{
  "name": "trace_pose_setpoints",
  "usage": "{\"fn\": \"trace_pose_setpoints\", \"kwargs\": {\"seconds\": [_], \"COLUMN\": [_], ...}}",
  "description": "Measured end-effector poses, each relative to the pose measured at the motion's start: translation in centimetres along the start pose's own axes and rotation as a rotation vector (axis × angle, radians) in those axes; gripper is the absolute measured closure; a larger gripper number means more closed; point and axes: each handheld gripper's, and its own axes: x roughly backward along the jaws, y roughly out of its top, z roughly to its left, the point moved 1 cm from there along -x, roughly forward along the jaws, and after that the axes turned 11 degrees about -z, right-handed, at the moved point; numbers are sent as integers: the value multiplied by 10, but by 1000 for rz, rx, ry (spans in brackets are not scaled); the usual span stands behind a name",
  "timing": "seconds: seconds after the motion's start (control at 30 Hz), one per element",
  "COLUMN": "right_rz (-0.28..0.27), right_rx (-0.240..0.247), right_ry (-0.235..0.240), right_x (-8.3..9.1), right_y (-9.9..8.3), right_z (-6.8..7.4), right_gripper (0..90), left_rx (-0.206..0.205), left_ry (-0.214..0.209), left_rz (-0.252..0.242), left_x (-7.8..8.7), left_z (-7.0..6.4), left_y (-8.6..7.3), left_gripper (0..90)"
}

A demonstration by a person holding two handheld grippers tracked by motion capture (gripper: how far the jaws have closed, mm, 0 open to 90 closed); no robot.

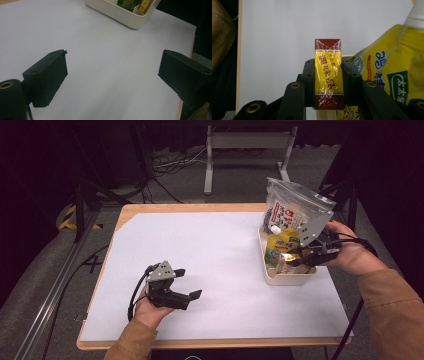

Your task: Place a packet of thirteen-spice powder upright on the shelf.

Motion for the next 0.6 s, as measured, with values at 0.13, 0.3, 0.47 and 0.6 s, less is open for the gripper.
{"fn": "trace_pose_setpoints", "kwargs": {"seconds": [0.13, 0.3, 0.47, 0.6], "right_rz": [36, 66, 65, 80], "right_rx": [4, 3, -11, -30], "right_ry": [-11, -17, -25, -27], "right_x": [-9, -18, -19, -21], "right_y": [-3, -8, -11, -14], "right_z": [1, 1, 1, 1], "right_gripper": [681, 678, 675, 670], "left_rx": [7, 7, 7, 15], "left_ry": [-1, -8, -19, -20], "left_rz": [-1, 13, 13, 12], "left_x": [0, -2, -4, -5], "left_z": [0, 0, 1, 1], "left_y": [0, 0, 0, 0], "left_gripper": [87, 87, 86, 86]}}
